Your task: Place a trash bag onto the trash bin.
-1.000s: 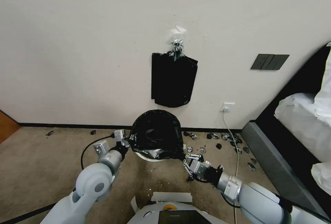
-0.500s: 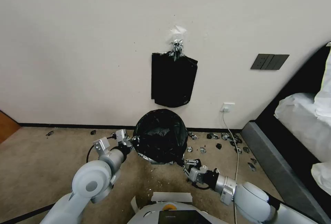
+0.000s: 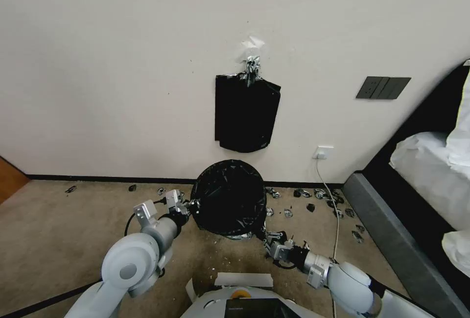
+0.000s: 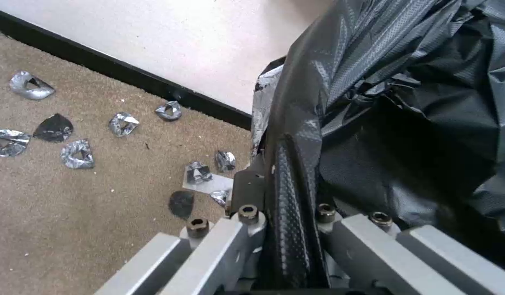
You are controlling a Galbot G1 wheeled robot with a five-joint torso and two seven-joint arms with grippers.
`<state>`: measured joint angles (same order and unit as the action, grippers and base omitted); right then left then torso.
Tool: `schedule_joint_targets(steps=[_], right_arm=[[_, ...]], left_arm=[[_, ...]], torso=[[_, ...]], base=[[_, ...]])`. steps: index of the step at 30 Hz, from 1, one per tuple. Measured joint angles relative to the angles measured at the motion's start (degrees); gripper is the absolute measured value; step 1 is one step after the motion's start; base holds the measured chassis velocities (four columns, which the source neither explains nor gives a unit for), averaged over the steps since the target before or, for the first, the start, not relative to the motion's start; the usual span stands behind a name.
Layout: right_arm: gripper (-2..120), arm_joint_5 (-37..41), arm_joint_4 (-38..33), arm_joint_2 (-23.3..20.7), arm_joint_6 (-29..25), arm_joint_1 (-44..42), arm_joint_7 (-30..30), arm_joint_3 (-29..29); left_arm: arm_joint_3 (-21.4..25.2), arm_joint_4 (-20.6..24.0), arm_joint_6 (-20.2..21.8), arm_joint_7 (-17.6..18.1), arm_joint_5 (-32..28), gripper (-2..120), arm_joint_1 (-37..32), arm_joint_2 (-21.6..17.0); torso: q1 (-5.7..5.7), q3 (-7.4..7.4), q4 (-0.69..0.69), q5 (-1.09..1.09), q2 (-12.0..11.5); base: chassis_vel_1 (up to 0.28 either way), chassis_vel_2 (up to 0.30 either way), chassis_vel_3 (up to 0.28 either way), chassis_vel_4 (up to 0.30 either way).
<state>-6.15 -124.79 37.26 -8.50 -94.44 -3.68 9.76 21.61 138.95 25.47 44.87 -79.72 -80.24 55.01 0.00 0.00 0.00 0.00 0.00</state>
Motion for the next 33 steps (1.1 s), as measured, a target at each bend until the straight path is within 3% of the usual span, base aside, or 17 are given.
schedule_joint_targets(steps=[10, 12, 14, 17, 20, 22, 25, 27, 30, 31, 33], right_arm=[[48, 2.74, -1.24, 0.45, -1.16, -4.39, 2.69, 2.66], [60, 5.07, -3.78, 0.29, -0.72, -6.44, 3.30, 3.91], [60, 5.22, -3.95, 0.27, -0.65, -6.56, 3.32, 3.98], [75, 10.12, -9.66, -0.13, 2.22, -10.03, 4.13, 6.01], [79, 10.84, -10.69, -0.15, 2.79, -10.43, 4.24, 6.31], [76, 11.63, -11.68, -0.17, 3.37, -10.81, 4.36, 6.58], [57, 20.45, -18.22, -0.28, 8.89, -11.67, 5.97, 7.73], [52, 22.98, -18.57, -0.18, 10.71, -10.97, 6.63, 7.54], [37, 33.97, -18.94, 0.53, 18.99, -3.42, 10.12, 4.94], [37, 33.97, -18.94, 0.53, 18.99, -3.42, 10.12, 4.94], [29, 40.23, -18.94, 0.71, 25.09, 3.21, 13.31, 3.10]], left_arm=[[0.91, -4.01, -2.62, 0.01, 0.42, 0, 3.86, -1.19], [0.39, -5.14, -3.39, -0.35, 2.77, 0, 4.79, -1.45], [0.29, -5.24, -3.47, -0.45, 3.16, 0, 4.83, -1.46], [-1.88, -6.43, -4.73, -2.63, 10.03, 0, 4.85, -1.13], [-2.35, -6.57, -4.97, -3.17, 11.60, 0, 4.71, -0.99], [-2.62, -6.66, -5.13, -3.50, 12.58, 0, 4.60, -0.89], [-5.68, -7.42, -6.74, -7.11, 21.56, 0, 2.72, 0.17], [-6.45, -7.56, -7.19, -8.03, 23.64, 0, 2.03, 0.45], [-9.31, -7.48, -7.98, -10.53, 29.97, 0, -0.17, 1.10], [-9.31, -7.48, -7.98, -10.53, 29.97, 0, -0.17, 1.10], [-11.56, -7.34, -8.12, -11.34, 33.52, 0, -0.48, 1.42]], torso=[[0.00, 0.00, 0.00, 0.01, 0.00], [0.00, 0.00, 0.00, 0.00, 0.00], [0.00, 0.00, 0.00, 0.01, 0.00], [0.00, 0.00, 0.00, 0.00, 0.00], [0.00, 0.00, 0.00, 0.00, 0.00], [0.00, 0.00, -0.01, 0.00, 0.00], [0.00, 0.00, 0.01, -0.03, 0.00], [0.00, 0.00, -0.01, -0.03, 0.00], [0.00, 0.00, 0.02, 0.01, 0.00], [0.00, 0.00, 0.02, 0.01, 0.00], [0.00, 0.00, 0.02, 0.02, 0.00]], base=[[0.000, 0.000, 0.000, 0.000], [0.000, 0.000, 0.000, 0.000], [0.000, 0.000, 0.000, 0.000], [0.000, 0.000, 0.000, 0.000], [0.000, 0.000, 0.000, 0.000], [0.000, 0.000, 0.000, 0.000], [0.000, 0.000, 0.000, 0.000], [0.000, 0.000, 0.000, 0.000], [0.000, 0.000, 0.000, 0.000], [0.000, 0.000, 0.000, 0.000], [0.000, 0.000, 0.000, 0.000]])
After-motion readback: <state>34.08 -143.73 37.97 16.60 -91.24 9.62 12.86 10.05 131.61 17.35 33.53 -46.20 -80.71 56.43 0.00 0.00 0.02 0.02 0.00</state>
